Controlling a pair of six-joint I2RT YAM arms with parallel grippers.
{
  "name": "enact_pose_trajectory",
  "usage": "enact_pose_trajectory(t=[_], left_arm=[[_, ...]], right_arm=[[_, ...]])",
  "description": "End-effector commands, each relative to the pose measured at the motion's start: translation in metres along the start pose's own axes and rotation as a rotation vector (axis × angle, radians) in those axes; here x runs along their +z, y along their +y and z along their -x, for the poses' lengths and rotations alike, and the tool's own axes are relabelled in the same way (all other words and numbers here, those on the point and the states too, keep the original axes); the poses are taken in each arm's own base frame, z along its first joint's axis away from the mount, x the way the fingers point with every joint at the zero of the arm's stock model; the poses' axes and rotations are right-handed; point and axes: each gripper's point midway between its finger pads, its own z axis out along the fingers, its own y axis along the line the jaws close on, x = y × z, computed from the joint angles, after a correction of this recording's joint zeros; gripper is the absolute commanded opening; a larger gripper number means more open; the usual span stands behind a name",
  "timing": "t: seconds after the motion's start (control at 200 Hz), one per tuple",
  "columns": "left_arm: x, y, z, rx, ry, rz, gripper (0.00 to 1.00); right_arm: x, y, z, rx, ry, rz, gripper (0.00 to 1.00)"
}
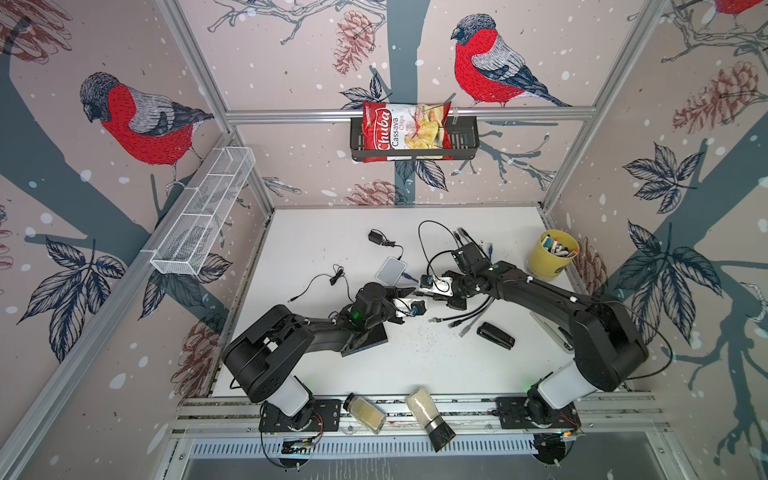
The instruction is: Insert the plug into the switch port
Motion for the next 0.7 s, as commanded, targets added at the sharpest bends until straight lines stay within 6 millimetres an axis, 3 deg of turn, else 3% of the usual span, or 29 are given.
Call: enact_pose_trajectory(t=[0.0,0.22,0.42,0.695], left_arm=[[0.001,0.01,0.011,0.009,-0.051,0.028,0.29],[0.002,0.005,0.01,0.008,-0.044,-0.005,0.09],[0.001,0.004,0.012,-0.038,-0.05,-0.019,0.08],[-0.001,-0.001,0.017,-0.119,-0.062,-0.075,0.08]], right_arm=[[-0.002,0.004,0.004,0.001,-0.022,0.02,0.0],[-0.002,0.004,0.007,-0.01,-0.046,0.018,0.0],[-0.001,0.004,0.011,-0.028,-0.094,-0.027,0.09],[-0.02,0.011,0.038,-0.194,-0.286,-0.213,0.18]])
